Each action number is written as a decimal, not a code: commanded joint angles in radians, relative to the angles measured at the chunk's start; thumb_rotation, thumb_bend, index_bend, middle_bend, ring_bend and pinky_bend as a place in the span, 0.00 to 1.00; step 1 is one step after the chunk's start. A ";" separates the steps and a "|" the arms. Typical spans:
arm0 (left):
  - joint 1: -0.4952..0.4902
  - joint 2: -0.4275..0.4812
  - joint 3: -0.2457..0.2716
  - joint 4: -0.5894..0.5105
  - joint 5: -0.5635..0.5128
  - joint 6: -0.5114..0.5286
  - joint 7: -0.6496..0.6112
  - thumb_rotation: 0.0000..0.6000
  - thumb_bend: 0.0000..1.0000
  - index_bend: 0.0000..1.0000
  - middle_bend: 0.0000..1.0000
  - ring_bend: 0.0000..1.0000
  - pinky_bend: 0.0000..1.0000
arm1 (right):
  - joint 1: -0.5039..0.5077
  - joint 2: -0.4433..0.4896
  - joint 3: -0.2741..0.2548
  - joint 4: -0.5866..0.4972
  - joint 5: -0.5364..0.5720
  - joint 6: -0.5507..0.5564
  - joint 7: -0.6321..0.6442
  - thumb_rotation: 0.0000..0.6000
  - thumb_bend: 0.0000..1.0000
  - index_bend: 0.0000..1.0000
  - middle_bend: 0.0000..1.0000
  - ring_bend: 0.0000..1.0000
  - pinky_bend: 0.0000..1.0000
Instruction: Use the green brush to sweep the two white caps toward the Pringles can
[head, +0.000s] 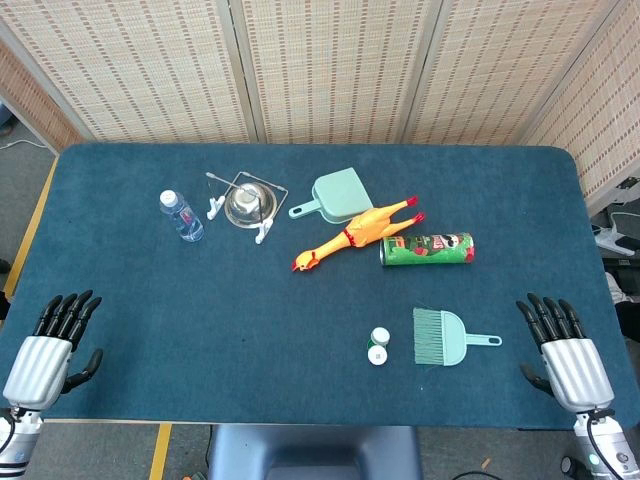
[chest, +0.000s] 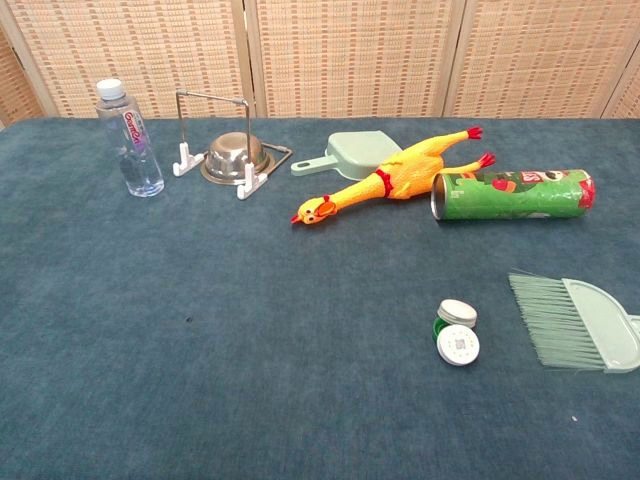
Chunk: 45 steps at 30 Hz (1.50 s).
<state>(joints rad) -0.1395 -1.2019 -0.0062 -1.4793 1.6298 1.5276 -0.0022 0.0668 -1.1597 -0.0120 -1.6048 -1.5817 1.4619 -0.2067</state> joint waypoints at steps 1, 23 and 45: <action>-0.001 -0.002 0.002 0.001 0.010 0.006 -0.005 1.00 0.41 0.00 0.00 0.00 0.03 | 0.010 -0.013 -0.004 0.009 0.010 -0.031 -0.018 1.00 0.14 0.00 0.00 0.00 0.00; -0.008 0.009 0.008 0.003 0.005 -0.011 -0.037 1.00 0.41 0.00 0.00 0.00 0.03 | 0.133 -0.273 0.040 0.262 0.171 -0.272 -0.257 1.00 0.15 0.31 0.29 0.00 0.00; -0.010 0.012 0.008 0.006 -0.001 -0.018 -0.040 1.00 0.41 0.00 0.00 0.00 0.03 | 0.185 -0.339 0.048 0.322 0.220 -0.328 -0.280 1.00 0.25 0.41 0.36 0.04 0.03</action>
<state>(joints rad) -0.1496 -1.1896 0.0014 -1.4734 1.6288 1.5101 -0.0426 0.2502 -1.4984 0.0363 -1.2817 -1.3630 1.1356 -0.4850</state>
